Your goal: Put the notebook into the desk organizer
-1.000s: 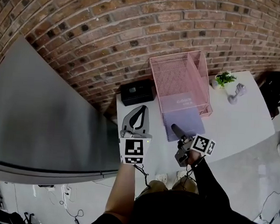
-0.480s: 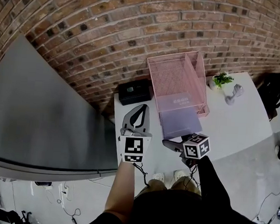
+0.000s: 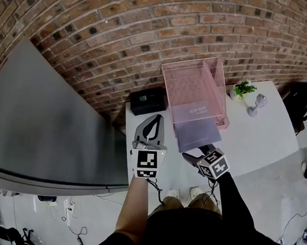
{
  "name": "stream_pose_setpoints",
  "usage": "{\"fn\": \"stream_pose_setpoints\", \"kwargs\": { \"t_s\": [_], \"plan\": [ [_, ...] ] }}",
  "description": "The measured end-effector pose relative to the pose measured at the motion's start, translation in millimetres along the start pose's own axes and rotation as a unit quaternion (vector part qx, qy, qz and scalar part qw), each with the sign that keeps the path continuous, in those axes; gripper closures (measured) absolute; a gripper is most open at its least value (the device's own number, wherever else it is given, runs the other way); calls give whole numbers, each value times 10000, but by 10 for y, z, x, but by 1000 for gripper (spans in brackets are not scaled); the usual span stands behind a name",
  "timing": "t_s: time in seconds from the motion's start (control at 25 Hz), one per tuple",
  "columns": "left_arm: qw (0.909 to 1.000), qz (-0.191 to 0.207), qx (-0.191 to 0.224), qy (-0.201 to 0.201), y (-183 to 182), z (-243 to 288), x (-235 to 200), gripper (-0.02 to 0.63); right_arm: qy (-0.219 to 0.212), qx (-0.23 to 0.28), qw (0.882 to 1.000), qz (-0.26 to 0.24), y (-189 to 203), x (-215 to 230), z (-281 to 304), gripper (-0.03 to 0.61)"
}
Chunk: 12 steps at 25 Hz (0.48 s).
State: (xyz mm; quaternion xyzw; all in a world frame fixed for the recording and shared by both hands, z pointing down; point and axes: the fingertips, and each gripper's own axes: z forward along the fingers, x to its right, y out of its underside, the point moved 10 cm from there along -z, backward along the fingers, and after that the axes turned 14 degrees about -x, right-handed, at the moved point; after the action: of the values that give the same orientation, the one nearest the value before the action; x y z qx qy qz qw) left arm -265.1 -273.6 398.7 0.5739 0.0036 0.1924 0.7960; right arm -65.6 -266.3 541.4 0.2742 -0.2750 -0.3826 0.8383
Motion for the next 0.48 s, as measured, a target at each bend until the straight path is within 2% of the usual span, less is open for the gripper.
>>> {"fn": "stream_pose_setpoints", "kwargs": {
  "t_s": [0.16,0.2,0.28,0.48],
  "plan": [
    [10000,5,-7,2,-7,1,37,606,127,98,9986,496,78,71,-24,453],
    [10000,13,-12,2,-7,-1,45,606,182,177,9974,677,90,100,-31,472],
    [10000,22,-27,-5,-5,-3,52,606,304,335,9949,906,72,151,-42,472],
    [10000,36,-60,-56,-3,-3,40,606,550,537,9925,954,-25,218,-37,472]
  ]
}}
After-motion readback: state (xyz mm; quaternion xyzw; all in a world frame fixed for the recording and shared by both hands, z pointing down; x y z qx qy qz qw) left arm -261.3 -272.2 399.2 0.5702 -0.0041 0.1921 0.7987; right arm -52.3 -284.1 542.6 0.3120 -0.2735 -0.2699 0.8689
